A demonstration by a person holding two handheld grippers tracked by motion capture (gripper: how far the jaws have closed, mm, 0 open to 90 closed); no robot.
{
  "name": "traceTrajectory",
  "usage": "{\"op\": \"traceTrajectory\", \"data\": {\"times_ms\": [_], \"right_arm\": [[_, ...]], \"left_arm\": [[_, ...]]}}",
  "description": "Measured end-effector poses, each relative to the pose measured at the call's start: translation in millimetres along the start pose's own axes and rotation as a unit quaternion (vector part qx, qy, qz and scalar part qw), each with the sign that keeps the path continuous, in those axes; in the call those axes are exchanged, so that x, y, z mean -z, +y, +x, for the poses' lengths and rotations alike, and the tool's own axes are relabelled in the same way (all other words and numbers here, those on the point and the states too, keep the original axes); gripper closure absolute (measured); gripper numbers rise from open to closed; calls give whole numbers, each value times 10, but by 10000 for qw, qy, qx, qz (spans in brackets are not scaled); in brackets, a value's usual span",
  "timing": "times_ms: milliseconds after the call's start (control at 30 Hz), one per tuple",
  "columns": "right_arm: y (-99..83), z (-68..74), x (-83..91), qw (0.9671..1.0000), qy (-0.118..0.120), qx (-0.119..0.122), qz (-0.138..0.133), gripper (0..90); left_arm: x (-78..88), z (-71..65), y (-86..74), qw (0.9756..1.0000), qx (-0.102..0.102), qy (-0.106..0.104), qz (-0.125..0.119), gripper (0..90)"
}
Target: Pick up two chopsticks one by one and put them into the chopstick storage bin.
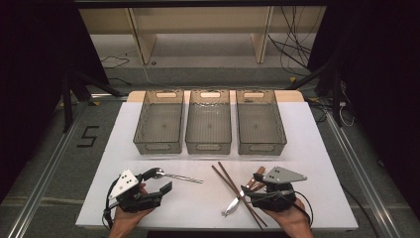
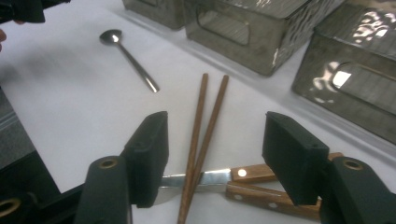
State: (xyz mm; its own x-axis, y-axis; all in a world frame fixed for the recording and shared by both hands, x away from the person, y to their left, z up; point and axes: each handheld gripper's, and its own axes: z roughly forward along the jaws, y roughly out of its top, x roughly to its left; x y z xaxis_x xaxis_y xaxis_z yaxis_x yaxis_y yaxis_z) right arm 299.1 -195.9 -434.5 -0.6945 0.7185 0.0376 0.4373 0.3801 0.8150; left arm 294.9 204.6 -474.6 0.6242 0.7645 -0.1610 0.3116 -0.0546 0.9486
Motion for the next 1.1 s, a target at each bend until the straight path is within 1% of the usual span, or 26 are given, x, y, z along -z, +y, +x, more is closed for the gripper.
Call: {"op": "traceTrajectory", "data": {"times_ms": [33,67,133,167,200,233,267,300,367,400,467,533,567,600,767,800,867,933,967,1067,1100], "right_arm": [[16,29,-46,9999,13,52,122,445],[16,29,-46,9999,13,52,122,445],[33,54,-94,9996,1,128,265,461],[53,80,-142,9990,4,153,423,480],[53,80,-142,9990,4,153,423,480],[61,95,-168,9986,12,181,499,491],[73,120,-221,9975,37,255,662,519],[73,120,-221,9975,37,255,662,519],[78,147,-273,9965,66,305,782,552],[82,166,-324,9954,85,348,892,582],[83,172,-349,9949,98,352,942,595],[86,174,-400,9937,116,390,1047,616],[90,182,-447,9924,110,425,1146,635],[90,182,-447,9924,110,425,1146,635],[88,217,-555,9878,20,618,1429,690],[85,238,-590,9866,-54,676,1483,715],[79,244,-616,9851,-96,756,1544,737],[78,243,-624,9845,-96,774,1571,748],[75,246,-634,9845,-132,744,1580,756],[62,243,-648,9828,-173,807,1655,773],[62,243,-648,9828,-173,807,1655,773]], "left_arm": [[0,0,0,10000,0,2,1,211],[0,1,0,10000,-1,4,4,211],[-1,1,-1,10000,2,6,5,211],[-1,0,-1,10000,1,8,6,211],[-1,0,-1,10000,1,9,7,211],[-1,-1,-1,10000,-4,8,7,211],[0,-1,-1,10000,-12,8,12,211],[0,-1,0,10000,-14,8,14,211],[0,-1,-1,10000,-11,9,5,211],[-1,-1,-1,10000,-11,8,4,211],[0,-1,-1,10000,-17,6,6,211],[0,-2,0,10000,-22,5,8,211],[0,-2,0,10000,-23,3,7,211],[-1,-3,0,10000,-20,3,5,211],[1,-3,1,10000,-34,3,0,211],[2,-4,1,10000,-33,4,2,211],[1,-6,1,10000,-37,2,-1,211],[1,-6,1,10000,-36,2,-1,211],[1,-6,2,10000,-37,1,-2,211],[3,-7,2,10000,-38,1,-3,211],[3,-7,2,10000,-39,1,-3,211]]}}
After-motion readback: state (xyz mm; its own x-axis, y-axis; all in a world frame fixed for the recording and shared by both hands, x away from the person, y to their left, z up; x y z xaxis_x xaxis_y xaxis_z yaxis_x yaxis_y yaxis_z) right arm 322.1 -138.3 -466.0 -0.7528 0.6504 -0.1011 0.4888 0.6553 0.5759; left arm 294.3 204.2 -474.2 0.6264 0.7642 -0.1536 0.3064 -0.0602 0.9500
